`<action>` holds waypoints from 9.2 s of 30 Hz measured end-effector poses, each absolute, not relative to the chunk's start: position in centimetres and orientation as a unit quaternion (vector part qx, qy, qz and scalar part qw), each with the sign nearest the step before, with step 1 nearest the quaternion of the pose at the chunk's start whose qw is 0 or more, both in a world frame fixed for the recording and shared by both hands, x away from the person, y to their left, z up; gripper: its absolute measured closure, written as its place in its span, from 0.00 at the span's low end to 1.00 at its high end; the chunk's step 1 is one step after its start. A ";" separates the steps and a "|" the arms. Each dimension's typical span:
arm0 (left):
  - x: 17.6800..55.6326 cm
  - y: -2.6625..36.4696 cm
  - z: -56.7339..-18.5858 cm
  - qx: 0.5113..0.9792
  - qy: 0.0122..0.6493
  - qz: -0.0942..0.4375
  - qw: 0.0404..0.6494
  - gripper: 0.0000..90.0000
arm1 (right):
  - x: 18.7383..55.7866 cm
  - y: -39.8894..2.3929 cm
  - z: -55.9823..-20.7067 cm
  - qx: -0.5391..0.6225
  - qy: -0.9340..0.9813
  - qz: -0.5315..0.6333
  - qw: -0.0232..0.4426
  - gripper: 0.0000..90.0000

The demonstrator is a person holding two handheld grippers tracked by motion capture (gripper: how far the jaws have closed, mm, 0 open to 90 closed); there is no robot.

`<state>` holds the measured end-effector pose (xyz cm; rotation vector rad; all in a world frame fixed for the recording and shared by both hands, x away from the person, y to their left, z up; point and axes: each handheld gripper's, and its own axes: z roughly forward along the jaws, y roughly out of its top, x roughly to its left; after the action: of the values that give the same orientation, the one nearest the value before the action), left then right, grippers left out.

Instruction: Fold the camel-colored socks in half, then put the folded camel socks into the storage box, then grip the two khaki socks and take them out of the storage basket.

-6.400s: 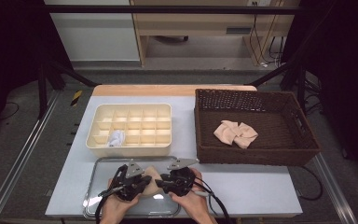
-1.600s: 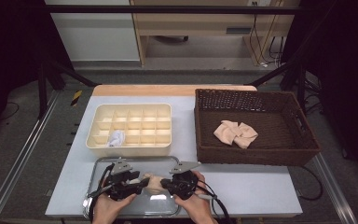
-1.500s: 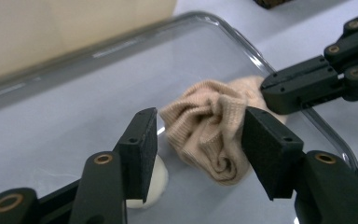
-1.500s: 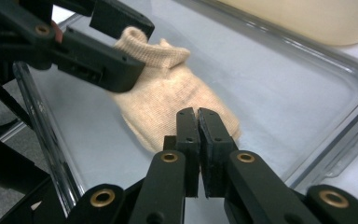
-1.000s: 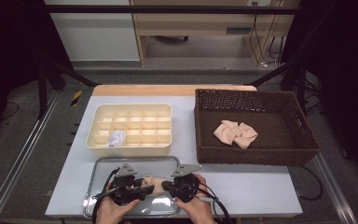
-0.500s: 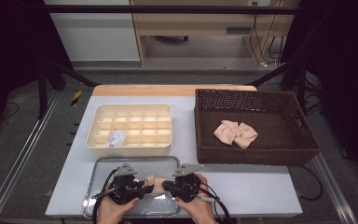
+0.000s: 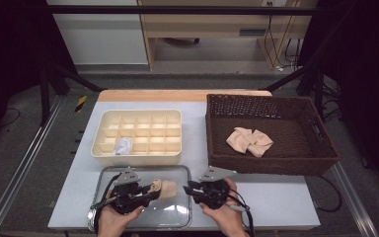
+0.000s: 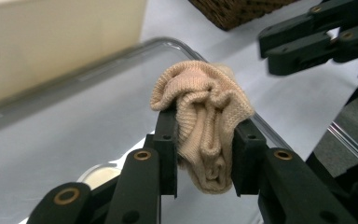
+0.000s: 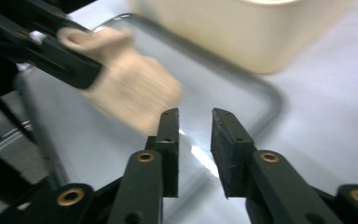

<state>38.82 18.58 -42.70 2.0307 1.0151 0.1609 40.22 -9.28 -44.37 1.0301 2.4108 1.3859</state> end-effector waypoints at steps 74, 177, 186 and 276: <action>50.7 23.1 -37.8 0.825 0.478 0.162 0.252 0.75 | 40.2 -21.3 -45.4 0.464 0.779 0.380 0.186 0.58; 40.2 26.6 -43.6 0.741 0.467 0.238 0.420 0.32 | 42.0 -20.5 -36.9 0.452 0.713 0.480 0.236 0.56; 40.0 27.4 -43.7 0.736 0.474 0.241 0.419 0.51 | 44.6 -20.5 -34.1 0.456 0.706 0.477 0.258 0.56; 41.1 27.2 -44.3 0.748 0.470 0.241 0.402 0.58 | 60.4 -21.1 -44.4 0.587 0.757 0.261 0.121 0.90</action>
<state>41.07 27.17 -44.32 1.8894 1.1885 0.6089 60.39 -21.06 -44.41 1.7134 2.2120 0.7620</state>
